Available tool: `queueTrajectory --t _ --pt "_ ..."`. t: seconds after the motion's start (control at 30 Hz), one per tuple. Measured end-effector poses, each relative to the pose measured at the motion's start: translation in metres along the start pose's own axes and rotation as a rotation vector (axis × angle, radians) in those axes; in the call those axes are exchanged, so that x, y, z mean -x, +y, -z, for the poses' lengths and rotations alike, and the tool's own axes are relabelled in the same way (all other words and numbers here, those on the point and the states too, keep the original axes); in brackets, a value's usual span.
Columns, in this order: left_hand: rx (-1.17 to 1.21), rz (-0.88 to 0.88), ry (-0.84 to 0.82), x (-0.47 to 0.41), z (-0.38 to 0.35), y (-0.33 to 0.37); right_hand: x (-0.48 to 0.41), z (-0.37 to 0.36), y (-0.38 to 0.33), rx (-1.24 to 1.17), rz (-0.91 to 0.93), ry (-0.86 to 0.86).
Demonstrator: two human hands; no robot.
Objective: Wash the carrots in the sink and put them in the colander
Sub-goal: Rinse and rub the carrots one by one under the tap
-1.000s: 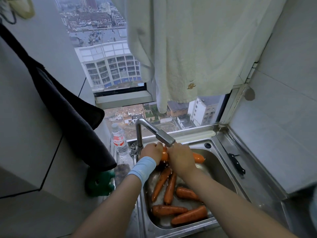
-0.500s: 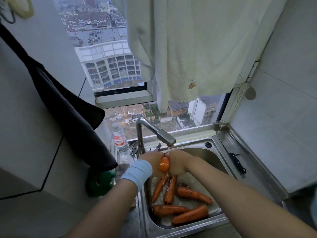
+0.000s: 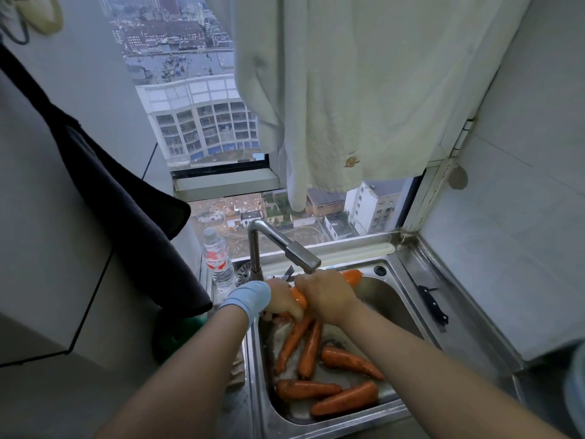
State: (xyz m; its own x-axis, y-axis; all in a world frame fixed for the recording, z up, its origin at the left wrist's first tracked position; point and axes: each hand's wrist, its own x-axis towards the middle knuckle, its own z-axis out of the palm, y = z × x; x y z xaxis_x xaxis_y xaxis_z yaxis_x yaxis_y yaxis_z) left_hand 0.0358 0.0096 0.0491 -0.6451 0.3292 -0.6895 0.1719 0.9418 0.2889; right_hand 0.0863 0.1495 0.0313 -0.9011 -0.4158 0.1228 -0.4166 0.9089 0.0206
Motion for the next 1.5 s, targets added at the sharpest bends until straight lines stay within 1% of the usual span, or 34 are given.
queueTrajectory --t 0.03,0.07,0.1,0.2,0.3,0.33,0.37,0.4,0.5,0.53,0.57,0.67,0.77,0.8,0.87,0.9,0.93,1.0,1.03,1.17,1.27,1.3,1.33,1.4,1.43,1.5 --pt "-0.062 -0.023 0.054 0.001 -0.002 0.004 -0.001 0.004 0.002 0.004 -0.039 -0.065" --pt "-0.129 -0.058 0.118 0.000 -0.005 0.008 -0.002 0.007 0.005 0.001 -0.074 -0.172" --pt "-0.184 -0.095 0.195 -0.001 -0.008 0.011 -0.003 0.007 0.008 -0.041 -0.110 -0.255" --pt "-0.296 -0.134 0.360 -0.004 -0.016 0.016 -0.006 0.001 0.017 -0.262 -0.223 -0.413" --pt "-0.546 -0.189 0.557 -0.006 -0.025 0.015 -0.009 0.002 0.022 -0.433 -0.269 -0.557" --pt "-0.583 -0.219 0.574 -0.007 -0.027 0.016 -0.009 0.004 0.023 -0.457 -0.276 -0.599" --pt "-0.570 -0.242 0.550 -0.008 -0.027 0.016 -0.010 0.003 0.024 -0.443 -0.273 -0.617" --pt "-0.488 -0.252 0.485 -0.011 -0.026 0.014 -0.009 0.001 0.026 -0.420 -0.260 -0.619" --pt "0.002 -0.197 0.226 -0.014 -0.023 0.008 -0.003 -0.003 0.030 -0.225 -0.242 -0.586" --pt "0.141 -0.196 0.207 -0.013 -0.022 0.008 -0.001 -0.006 0.032 -0.204 -0.256 -0.558" --pt "0.220 -0.202 0.230 -0.013 -0.021 0.007 0.002 -0.009 0.033 -0.199 -0.279 -0.538" --pt "0.300 -0.177 0.386 -0.014 -0.019 0.004 0.007 -0.014 0.036 -0.225 -0.318 -0.496" --pt "0.446 -0.107 0.489 -0.019 -0.022 -0.003 0.012 -0.014 0.038 -0.234 -0.334 -0.488" --pt "0.569 -0.089 0.478 -0.019 -0.021 -0.005 0.014 -0.014 0.040 -0.235 -0.343 -0.484" --pt "0.858 -0.063 0.358 -0.016 -0.020 -0.003 0.019 -0.015 0.043 -0.233 -0.366 -0.487" --pt "0.951 -0.043 0.268 -0.014 -0.017 -0.001 0.021 -0.016 0.044 -0.234 -0.374 -0.493" --pt "0.982 -0.041 0.203 -0.013 -0.016 0.002 0.023 -0.016 0.045 -0.244 -0.378 -0.496" --pt "0.953 -0.068 0.160 -0.014 -0.016 0.005 0.026 -0.016 0.047 -0.244 -0.379 -0.500" --pt "0.883 -0.094 0.167 -0.012 -0.017 0.007 0.027 -0.016 0.048 -0.233 -0.374 -0.500" --pt "0.515 -0.176 0.217 -0.015 -0.022 0.017 0.030 -0.015 0.047 -0.249 -0.374 -0.507" --pt "0.123 -0.314 0.145 -0.015 -0.025 0.020 0.031 -0.011 0.049 -0.300 -0.379 -0.529" --pt "0.053 -0.327 0.118 -0.015 -0.028 0.021 0.030 -0.009 0.050 -0.329 -0.366 -0.557" --pt "0.001 -0.335 0.124 -0.012 -0.031 0.023 0.029 -0.008 0.049 -0.365 -0.347 -0.586" --pt "-0.055 -0.316 0.190 -0.013 -0.036 0.022 0.026 -0.005 0.046 -0.405 -0.304 -0.615" --pt "-0.074 -0.287 0.203 -0.014 -0.038 0.021 0.024 -0.004 0.044 -0.387 -0.286 -0.601" --pt "-0.128 -0.236 0.198 -0.012 -0.038 0.019 0.023 -0.003 0.038 -0.262 -0.237 -0.508"
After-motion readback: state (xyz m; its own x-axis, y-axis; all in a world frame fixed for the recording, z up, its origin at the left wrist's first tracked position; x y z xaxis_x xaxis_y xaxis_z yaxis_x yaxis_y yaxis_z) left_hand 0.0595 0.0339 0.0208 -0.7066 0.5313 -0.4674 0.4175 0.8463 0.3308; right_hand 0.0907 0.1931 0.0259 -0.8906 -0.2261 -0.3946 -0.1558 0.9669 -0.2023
